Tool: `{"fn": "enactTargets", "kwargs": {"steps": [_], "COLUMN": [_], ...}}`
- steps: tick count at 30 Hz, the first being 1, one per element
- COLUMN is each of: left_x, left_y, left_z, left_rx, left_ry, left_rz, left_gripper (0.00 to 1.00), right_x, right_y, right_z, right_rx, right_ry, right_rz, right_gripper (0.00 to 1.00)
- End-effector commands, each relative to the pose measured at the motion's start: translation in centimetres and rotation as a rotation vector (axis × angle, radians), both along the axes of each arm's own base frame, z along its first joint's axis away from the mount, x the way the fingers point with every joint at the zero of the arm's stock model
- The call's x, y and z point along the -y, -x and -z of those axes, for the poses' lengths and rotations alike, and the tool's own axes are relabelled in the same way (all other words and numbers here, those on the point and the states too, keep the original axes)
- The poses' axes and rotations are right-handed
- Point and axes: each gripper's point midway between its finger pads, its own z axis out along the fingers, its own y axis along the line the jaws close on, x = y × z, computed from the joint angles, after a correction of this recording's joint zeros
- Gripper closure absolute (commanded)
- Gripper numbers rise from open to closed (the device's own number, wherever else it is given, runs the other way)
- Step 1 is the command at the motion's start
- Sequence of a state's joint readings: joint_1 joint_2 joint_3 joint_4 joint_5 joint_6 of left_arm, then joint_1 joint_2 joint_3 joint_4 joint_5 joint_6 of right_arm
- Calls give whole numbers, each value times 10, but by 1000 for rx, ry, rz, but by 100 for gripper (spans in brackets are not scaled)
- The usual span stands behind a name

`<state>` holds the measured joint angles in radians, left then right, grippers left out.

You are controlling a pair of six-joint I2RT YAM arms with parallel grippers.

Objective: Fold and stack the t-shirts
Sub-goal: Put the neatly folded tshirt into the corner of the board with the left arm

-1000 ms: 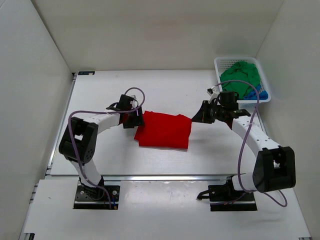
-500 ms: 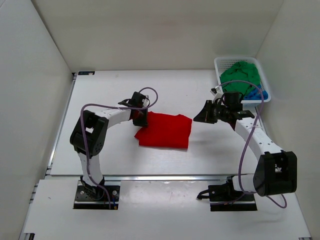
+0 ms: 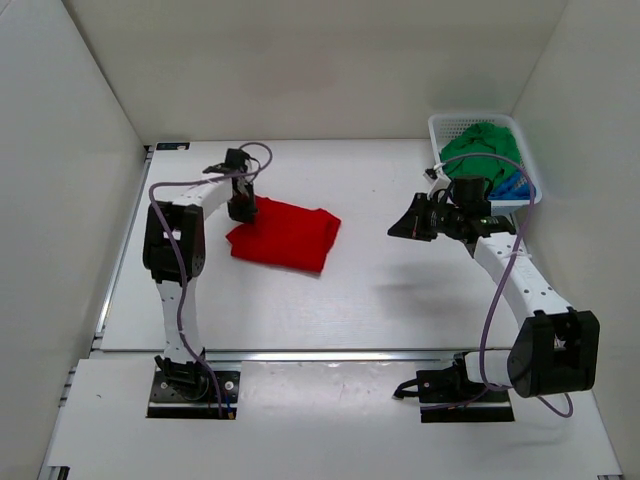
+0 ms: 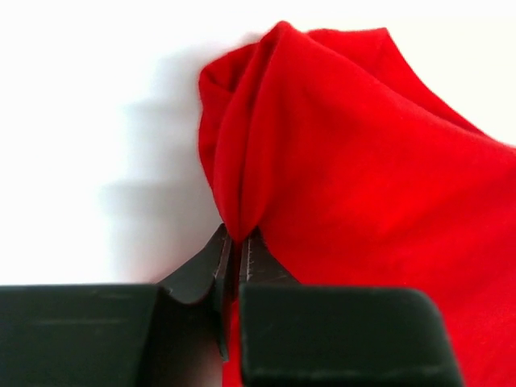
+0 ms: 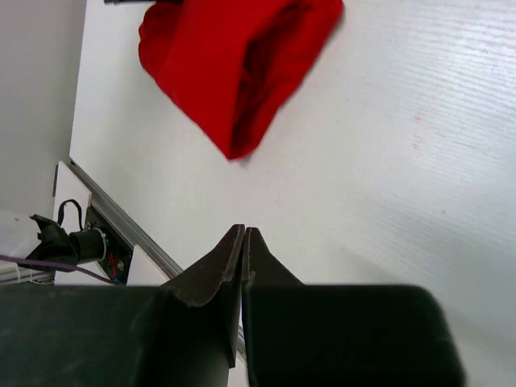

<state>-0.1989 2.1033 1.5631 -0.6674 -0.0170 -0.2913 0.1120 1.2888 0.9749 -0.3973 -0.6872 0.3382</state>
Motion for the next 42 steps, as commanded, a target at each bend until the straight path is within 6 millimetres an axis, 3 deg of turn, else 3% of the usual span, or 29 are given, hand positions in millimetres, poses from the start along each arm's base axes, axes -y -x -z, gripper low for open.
{"fn": "enactTargets", "kwargs": {"steps": [1, 2, 4, 5, 7, 8, 9, 10, 14, 19, 28, 29, 32, 39, 40, 41, 42], "left_x": [-56, -76, -92, -105, -120, -147, -160, -165, -213, -253, -286, -288, -297, -329, -328, -330, -333], "left_y": [-41, -46, -79, -84, -117, -137, -141, -159, -171, -192, -208, -211, -219, -219, -221, -221, -221], "left_z": [-22, -24, -29, -28, -36, -42, -41, -45, -41, -43, -37, -40, -54, -69, -70, -71, -77], "left_rx": [65, 67, 111, 109, 148, 188, 182, 226, 308, 397, 487, 507, 571, 638, 640, 643, 653], "left_ry": [-105, -118, -119, -134, -153, -155, -167, -171, -160, -174, -193, -185, -204, -251, -251, -254, -264], "left_rz": [-94, -132, -169, -189, -210, -265, -289, -298, -436, -529, -568, -572, -588, -645, -635, -611, -611], "left_gripper": [100, 100, 100, 100, 100, 100, 100, 100, 100, 100, 98, 98, 89, 88, 86, 78, 58], "right_x": [-9, -11, -15, -14, -13, -13, -13, -14, -15, -19, -36, -40, -44, -51, -49, -52, -54], "right_y": [-3, -4, -3, -6, -7, -9, -10, -10, -19, -32, -46, -44, -48, -51, -52, -53, -52], "right_z": [-37, -40, -43, -42, -44, -45, -46, -48, -62, -57, -61, -52, -53, -48, -46, -49, -49], "right_rx": [109, 121, 125, 123, 133, 136, 130, 131, 154, 126, 121, 91, 97, 70, 64, 69, 65], "right_ry": [-49, -53, -61, -57, -48, -47, -52, -58, -74, -76, -77, -70, -67, -55, -47, -51, -50], "right_rz": [-38, -39, -50, -36, -27, -27, -21, -27, -26, -40, -79, -87, -89, -104, -94, -102, -107], "right_gripper": [100, 100, 100, 100, 100, 100, 100, 99, 100, 100, 100, 100, 100, 100, 99, 100, 100]}}
